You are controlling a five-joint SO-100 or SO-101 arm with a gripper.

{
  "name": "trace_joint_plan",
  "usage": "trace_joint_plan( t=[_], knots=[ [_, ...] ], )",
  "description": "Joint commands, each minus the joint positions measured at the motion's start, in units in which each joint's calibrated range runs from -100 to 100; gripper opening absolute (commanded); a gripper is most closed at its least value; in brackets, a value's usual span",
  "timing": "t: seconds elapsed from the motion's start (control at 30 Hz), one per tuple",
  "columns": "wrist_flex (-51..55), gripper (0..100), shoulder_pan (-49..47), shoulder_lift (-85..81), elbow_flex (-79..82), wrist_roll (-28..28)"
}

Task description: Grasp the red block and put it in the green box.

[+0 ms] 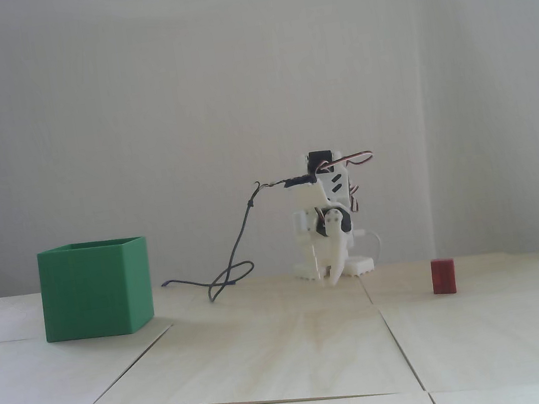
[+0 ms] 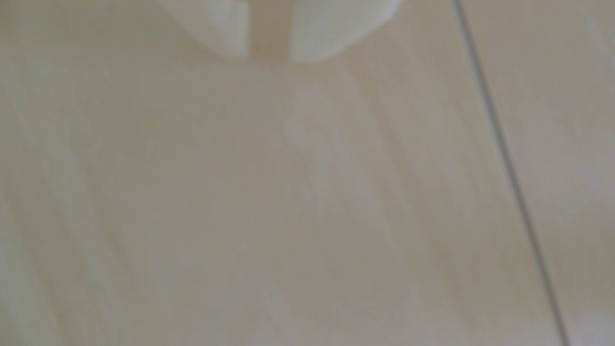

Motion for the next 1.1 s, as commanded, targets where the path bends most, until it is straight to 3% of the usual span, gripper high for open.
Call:
trace_joint_plan(
  t=[0.0, 0.77, 1.07],
  knots=[
    [2.2, 3, -0.2, -1.4, 0.6, -0.5],
    [1.9, 3, -0.8, -0.8, 0.6, -0.5],
    [1.7, 3, -6.6, -0.4, -1.1, -0.6]
  ],
)
